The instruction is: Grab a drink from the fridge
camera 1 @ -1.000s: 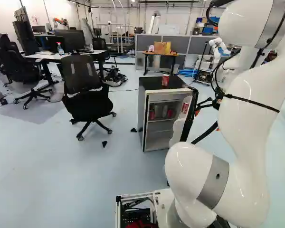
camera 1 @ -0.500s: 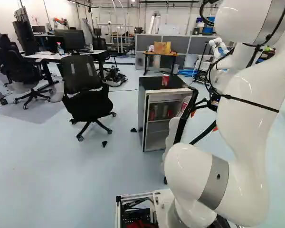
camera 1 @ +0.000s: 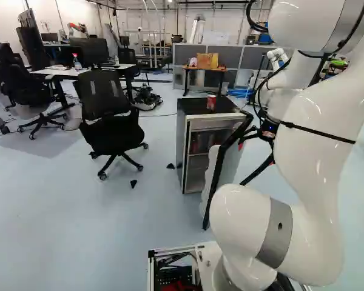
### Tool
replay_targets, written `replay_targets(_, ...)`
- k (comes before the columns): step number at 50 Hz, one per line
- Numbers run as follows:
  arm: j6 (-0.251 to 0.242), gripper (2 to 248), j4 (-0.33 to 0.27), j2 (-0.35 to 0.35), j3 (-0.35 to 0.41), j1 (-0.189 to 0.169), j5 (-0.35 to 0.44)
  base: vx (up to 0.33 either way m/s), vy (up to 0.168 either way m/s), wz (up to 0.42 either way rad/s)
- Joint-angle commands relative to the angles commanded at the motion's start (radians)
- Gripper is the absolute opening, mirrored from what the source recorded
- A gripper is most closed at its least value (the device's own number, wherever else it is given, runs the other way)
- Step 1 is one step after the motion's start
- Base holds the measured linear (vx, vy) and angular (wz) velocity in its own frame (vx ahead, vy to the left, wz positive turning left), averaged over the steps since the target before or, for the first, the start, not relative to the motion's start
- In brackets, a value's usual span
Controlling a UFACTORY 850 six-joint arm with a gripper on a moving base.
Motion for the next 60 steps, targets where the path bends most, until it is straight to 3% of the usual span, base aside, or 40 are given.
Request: replay_targets(60,0.0,247,-0.082,0.092,0.121,0.187,0.19,0.0,0.0,0.0)
